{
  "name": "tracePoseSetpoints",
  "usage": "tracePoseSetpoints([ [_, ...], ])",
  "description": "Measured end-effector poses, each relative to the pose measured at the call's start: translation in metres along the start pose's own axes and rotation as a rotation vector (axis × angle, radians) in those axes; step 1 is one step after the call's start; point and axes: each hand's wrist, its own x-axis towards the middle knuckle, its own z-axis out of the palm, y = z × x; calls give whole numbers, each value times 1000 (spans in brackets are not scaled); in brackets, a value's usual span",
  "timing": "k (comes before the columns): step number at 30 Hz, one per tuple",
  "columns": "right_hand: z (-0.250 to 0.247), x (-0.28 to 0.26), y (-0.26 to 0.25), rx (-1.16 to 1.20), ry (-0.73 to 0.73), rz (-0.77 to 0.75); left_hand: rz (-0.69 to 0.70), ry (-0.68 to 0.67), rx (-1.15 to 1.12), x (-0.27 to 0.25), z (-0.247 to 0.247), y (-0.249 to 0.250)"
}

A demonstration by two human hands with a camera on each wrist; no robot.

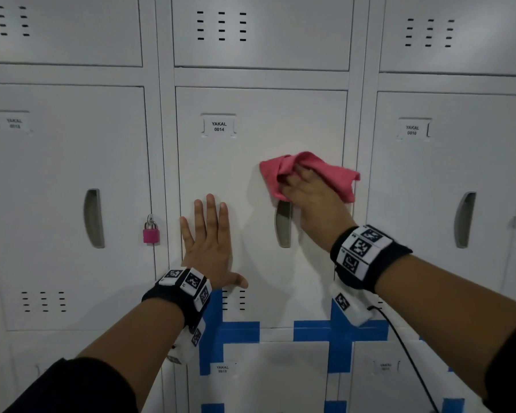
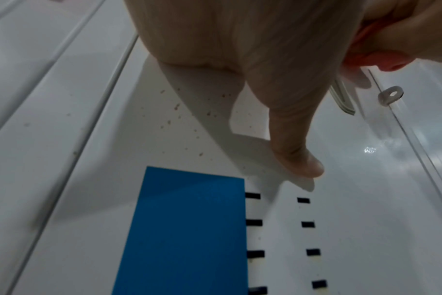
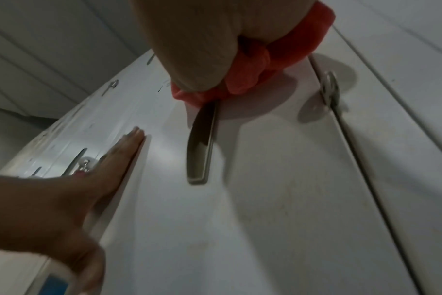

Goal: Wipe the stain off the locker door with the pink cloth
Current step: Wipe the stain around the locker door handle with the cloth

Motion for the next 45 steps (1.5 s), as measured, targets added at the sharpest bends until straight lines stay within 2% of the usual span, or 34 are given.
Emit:
tracePoseSetpoints([
  [8,23,-61,-31,5,-199,-221,-4,-10,-12,-1,-1,1],
  [15,20,-106,-10,66,-420,-348,-9,-23,-27,-2,-3,3],
  [17,15,-108,-6,43,-407,-356,-14,-26,-26,-2,-4,3],
  [19,8,-103,-6,71,-277,-304,-15,-29,-24,-1,-4,4],
  [23,-15,-56,-4,200,123,-82,-12,-27,-26,-2,-3,3],
  [25,-17,-31,4,283,224,51,-15,-24,-18,-2,-4,3],
  [27,-12,-17,7,413,204,201,-9,-19,-18,-1,-3,3],
  [29,1,-17,6,490,174,265,-4,-14,-17,0,-2,2],
  [36,44,-72,-22,586,207,296,7,-4,-21,0,2,1],
  [39,59,-96,-36,564,167,359,5,-7,-14,0,1,1],
  [45,68,-129,-57,558,66,367,15,2,-16,1,3,0],
])
